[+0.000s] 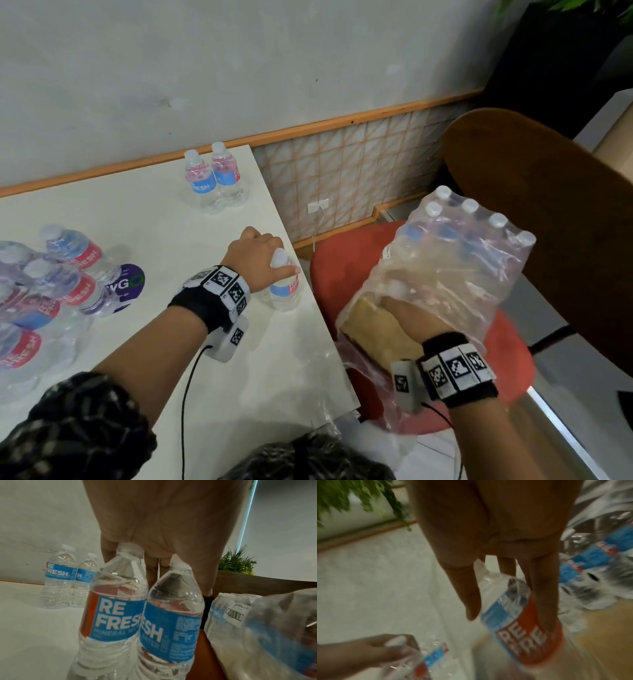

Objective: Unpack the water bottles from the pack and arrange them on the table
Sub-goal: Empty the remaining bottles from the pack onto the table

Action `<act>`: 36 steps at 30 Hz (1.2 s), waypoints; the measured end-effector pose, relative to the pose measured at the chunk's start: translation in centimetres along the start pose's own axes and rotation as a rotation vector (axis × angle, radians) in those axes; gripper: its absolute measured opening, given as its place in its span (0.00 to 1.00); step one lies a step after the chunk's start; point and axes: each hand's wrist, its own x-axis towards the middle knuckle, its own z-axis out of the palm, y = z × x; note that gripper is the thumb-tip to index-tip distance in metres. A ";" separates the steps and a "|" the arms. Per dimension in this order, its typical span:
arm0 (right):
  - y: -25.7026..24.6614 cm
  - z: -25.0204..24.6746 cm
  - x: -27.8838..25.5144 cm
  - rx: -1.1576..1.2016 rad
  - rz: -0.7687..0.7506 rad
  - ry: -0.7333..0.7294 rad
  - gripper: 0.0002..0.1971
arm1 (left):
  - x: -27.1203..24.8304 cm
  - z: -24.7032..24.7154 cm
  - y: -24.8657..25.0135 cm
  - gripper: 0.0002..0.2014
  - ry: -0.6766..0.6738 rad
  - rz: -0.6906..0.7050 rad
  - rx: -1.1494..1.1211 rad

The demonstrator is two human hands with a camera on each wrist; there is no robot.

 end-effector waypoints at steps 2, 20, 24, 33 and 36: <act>-1.9 -0.2 -1.3 -0.027 -0.133 -0.090 0.03 | 0.1 0.0 0.1 0.25 0.012 0.002 0.006; -10.8 14.0 -1.1 -0.065 -0.523 -0.063 0.31 | 0.0 -1.4 -1.0 0.15 -0.158 -0.014 -0.417; -10.6 12.6 -1.1 -0.037 -0.436 -0.139 0.33 | -0.2 -0.3 -0.8 0.21 -0.067 0.015 -0.317; -1.1 -0.4 1.7 -0.395 0.099 -0.179 0.08 | -0.5 1.8 -1.3 0.26 0.192 0.068 -0.306; 1.3 -3.8 1.8 -0.838 0.113 0.073 0.32 | -0.4 1.9 -1.2 0.26 0.211 0.070 -0.312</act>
